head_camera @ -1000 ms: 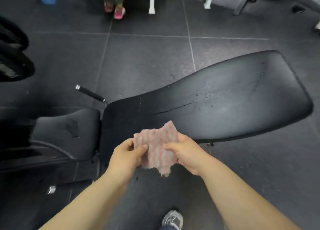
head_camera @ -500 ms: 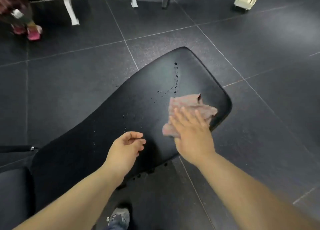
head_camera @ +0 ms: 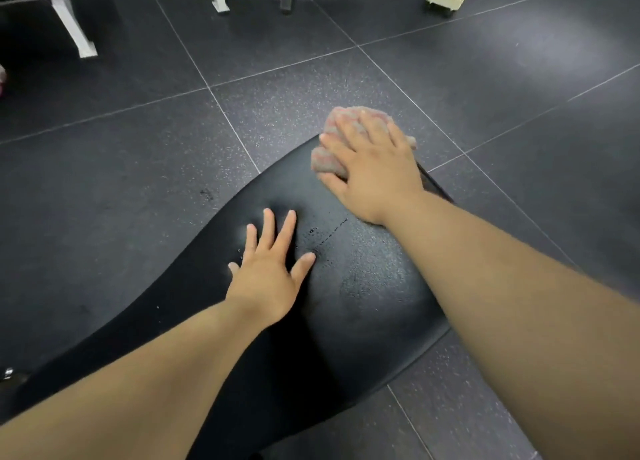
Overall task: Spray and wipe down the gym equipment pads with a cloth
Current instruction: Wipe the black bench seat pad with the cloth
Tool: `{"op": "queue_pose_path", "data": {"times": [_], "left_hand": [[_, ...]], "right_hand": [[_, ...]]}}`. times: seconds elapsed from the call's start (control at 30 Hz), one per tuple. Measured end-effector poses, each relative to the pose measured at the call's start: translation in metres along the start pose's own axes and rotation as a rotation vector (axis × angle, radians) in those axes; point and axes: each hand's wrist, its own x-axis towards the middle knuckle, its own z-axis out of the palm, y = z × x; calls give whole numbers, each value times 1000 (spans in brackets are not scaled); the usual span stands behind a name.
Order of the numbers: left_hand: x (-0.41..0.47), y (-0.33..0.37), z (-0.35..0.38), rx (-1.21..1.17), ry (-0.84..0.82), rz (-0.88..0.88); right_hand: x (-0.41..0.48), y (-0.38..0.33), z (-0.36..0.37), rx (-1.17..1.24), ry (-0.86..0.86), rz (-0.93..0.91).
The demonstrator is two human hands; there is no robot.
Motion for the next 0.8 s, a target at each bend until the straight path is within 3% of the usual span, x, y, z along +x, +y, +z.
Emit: {"op": "queue_pose_path", "data": {"times": [0.13,0.23,0.43,0.57,0.67,0.8], "left_hand": [[3,-5,-16,17,127,30],[14,-7,-23,20,106,19],[18,-8,-21,84,98,33],[20,-8,-23,84,101,42],[19,-9,-23,72,93,32],[19,-8,-23,67,82,17]], "right_hand": [[-105,-7,12,42,10,1],[-163,0,21,44,4,5],[-35,-6,20,18,145,21],[26,-10,10,27,34,6],[-27,-2,10,36,97,34],[-164,-4,24,60,59,75]]}}
